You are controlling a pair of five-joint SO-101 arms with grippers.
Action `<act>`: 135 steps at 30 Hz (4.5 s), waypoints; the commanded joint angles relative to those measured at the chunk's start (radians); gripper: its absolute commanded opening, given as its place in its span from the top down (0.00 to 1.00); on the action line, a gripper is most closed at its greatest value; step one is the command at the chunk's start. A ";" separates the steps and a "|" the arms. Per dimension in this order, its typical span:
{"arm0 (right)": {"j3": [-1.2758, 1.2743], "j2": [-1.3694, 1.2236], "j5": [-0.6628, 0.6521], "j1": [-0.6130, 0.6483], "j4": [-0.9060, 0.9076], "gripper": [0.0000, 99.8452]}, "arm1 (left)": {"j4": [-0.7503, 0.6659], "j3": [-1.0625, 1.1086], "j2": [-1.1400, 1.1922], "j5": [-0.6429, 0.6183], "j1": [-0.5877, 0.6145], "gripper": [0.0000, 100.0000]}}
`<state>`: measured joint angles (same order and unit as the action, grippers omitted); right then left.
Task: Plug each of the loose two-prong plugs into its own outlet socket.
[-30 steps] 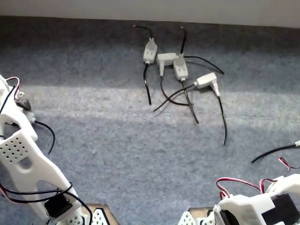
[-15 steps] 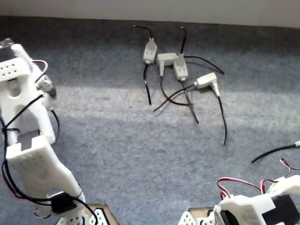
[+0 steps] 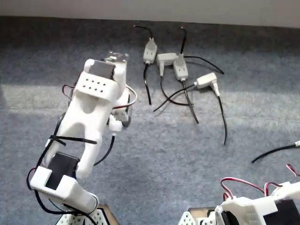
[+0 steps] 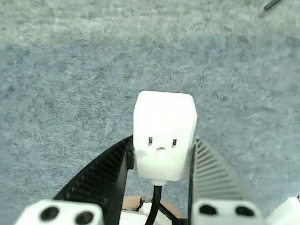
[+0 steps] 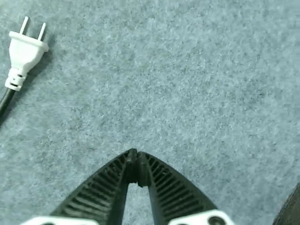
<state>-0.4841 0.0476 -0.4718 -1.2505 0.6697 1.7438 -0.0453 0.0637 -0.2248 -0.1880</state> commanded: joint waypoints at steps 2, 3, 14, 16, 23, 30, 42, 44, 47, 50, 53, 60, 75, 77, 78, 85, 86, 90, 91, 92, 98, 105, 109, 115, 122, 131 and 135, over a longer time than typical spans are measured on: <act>0.016 0.015 -0.015 -0.012 -0.021 0.99 | -0.135 0.166 0.091 0.216 -0.171 0.99; 0.016 0.015 -0.015 -0.008 -0.021 0.99 | -0.175 0.189 0.125 0.227 -0.197 0.99; 0.018 0.016 -0.015 -0.002 -0.021 0.99 | -0.295 0.107 0.397 0.226 -0.404 0.76; 0.018 0.015 -0.015 0.007 -0.021 0.99 | -0.295 0.088 0.395 0.226 -0.404 0.75; 0.013 0.012 -0.015 0.050 -0.021 0.99 | -0.187 -0.031 0.395 0.232 -0.328 0.75; 0.012 0.010 -0.014 0.084 -0.018 0.99 | -0.084 -0.056 0.395 0.226 -0.424 0.75; 0.005 0.008 -0.014 0.076 -0.018 0.99 | 0.031 -0.097 0.294 0.230 -0.611 0.75; -0.024 0.010 -0.014 0.079 -0.019 0.99 | 0.031 -0.140 0.245 0.232 -0.621 0.75; -0.058 0.012 -0.014 0.097 -0.019 0.99 | 0.031 -0.243 0.189 0.232 -0.585 0.75; -0.076 0.015 -0.014 0.116 -0.019 0.99 | 0.031 -0.348 0.151 0.232 -0.489 0.75; -0.079 0.018 -0.015 0.131 -0.018 0.99 | 0.031 -0.438 0.128 0.232 -0.334 0.75; -0.028 0.045 -0.017 0.266 0.191 0.99 | 0.031 -0.495 0.154 0.226 0.053 0.75; -0.058 0.750 -0.008 1.179 0.854 0.99 | -0.226 -0.125 0.165 -0.018 0.194 0.75; -0.154 0.828 -0.002 1.305 0.848 0.99 | -0.284 -0.073 0.165 -0.029 0.223 0.75; -0.203 0.855 0.029 1.369 0.848 0.99 | -0.307 -0.048 0.165 -0.031 0.234 0.75; -0.337 0.792 0.233 1.701 0.800 0.99 | -0.397 0.039 0.163 -0.048 0.260 0.75; -0.331 0.766 0.235 1.735 0.800 0.99 | -0.397 0.038 0.163 -0.074 0.269 0.75; -0.326 0.630 0.238 1.862 0.792 0.99 | -0.462 0.047 0.166 -0.138 0.337 0.75; -0.325 0.591 0.238 1.891 0.792 0.99 | -0.479 0.047 0.171 -0.146 0.360 0.75; -0.325 0.556 0.238 1.919 0.791 0.99 | -0.489 0.047 0.173 -0.153 0.378 0.75; -0.325 0.404 0.241 1.983 0.688 0.99 | -0.496 0.050 0.174 -0.203 0.421 0.75; -0.325 0.272 0.310 1.994 0.607 0.99 | -0.631 0.142 0.174 -0.201 0.421 0.75; -0.332 0.206 0.315 1.991 0.516 0.99 | -0.640 0.154 0.165 -0.201 0.423 0.75; -0.300 0.104 0.304 1.989 0.470 0.99 | -0.640 0.150 0.165 -0.201 0.424 0.75; -0.157 0.071 0.235 1.986 0.501 0.99 | -0.641 0.150 0.165 -0.204 0.458 0.75; 0.242 0.062 0.218 1.989 0.622 0.99 | -0.644 0.150 0.166 -0.204 0.456 0.75; 0.331 0.062 0.218 1.988 0.631 0.99 | -0.644 0.150 0.170 -0.204 0.458 0.75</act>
<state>-0.2478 0.1074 -0.2447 0.7380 1.2866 1.1101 0.1128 0.2432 -0.4181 0.2601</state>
